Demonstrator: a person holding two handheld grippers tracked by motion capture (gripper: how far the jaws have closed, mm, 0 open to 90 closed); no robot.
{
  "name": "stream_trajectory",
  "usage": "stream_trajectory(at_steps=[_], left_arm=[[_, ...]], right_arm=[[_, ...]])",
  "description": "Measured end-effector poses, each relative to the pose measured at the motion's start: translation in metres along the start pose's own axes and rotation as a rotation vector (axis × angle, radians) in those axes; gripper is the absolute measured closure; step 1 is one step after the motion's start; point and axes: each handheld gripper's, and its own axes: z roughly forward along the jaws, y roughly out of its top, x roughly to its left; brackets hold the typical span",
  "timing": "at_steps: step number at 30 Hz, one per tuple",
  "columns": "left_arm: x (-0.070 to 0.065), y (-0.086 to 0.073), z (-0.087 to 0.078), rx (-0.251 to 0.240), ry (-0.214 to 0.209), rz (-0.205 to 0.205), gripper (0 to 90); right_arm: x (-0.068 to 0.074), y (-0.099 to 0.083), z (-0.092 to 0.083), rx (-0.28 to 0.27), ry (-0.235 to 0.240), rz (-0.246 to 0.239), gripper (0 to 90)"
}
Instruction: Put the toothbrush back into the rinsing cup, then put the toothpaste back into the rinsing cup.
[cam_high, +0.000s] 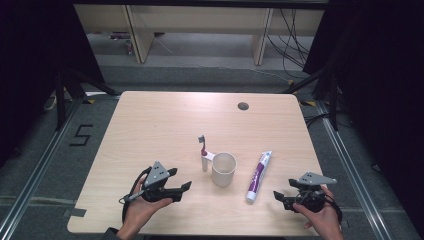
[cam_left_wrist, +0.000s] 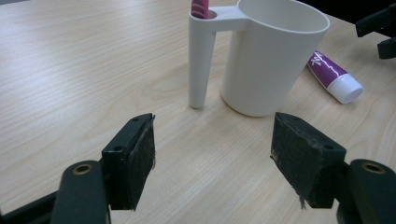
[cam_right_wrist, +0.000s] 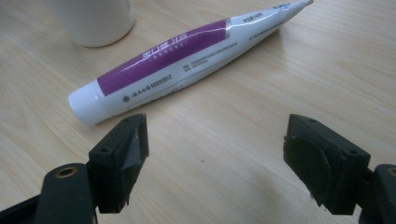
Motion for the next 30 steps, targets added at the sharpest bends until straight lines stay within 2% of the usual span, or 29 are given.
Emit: stream_trajectory(at_steps=[6, 13, 21, 22, 23, 29, 30], left_arm=[[0.0, -0.008, -0.005, 0.018, 0.009, -0.002, 29.7], [-0.005, -0.017, -0.007, 0.053, 0.003, 0.023, 28.5], [-0.009, -0.021, -0.009, 0.058, -0.006, 0.024, 26.6], [-0.008, -0.022, -0.011, 0.077, -0.003, 0.041, 26.6], [-0.009, -0.022, -0.01, 0.067, 0.0, 0.027, 26.4], [-0.008, -0.025, -0.012, 0.066, 0.006, 0.018, 25.9], [-0.007, -0.025, -0.013, 0.086, 0.012, 0.034, 25.7]], right_arm=[[0.0, 0.0, 0.0, -0.001, 0.0, 0.001, 22.9], [0.001, 0.0, -0.001, 0.003, 0.0, -0.002, 22.9], [0.001, 0.0, 0.0, 0.009, -0.002, -0.002, 22.9], [0.001, 0.0, 0.0, 0.008, -0.003, -0.001, 22.8], [0.001, 0.0, 0.0, 0.007, -0.002, -0.002, 22.8], [0.0, 0.0, 0.0, 0.012, -0.007, 0.0, 22.5], [0.001, 0.001, -0.001, 0.013, -0.019, 0.004, 21.8]])
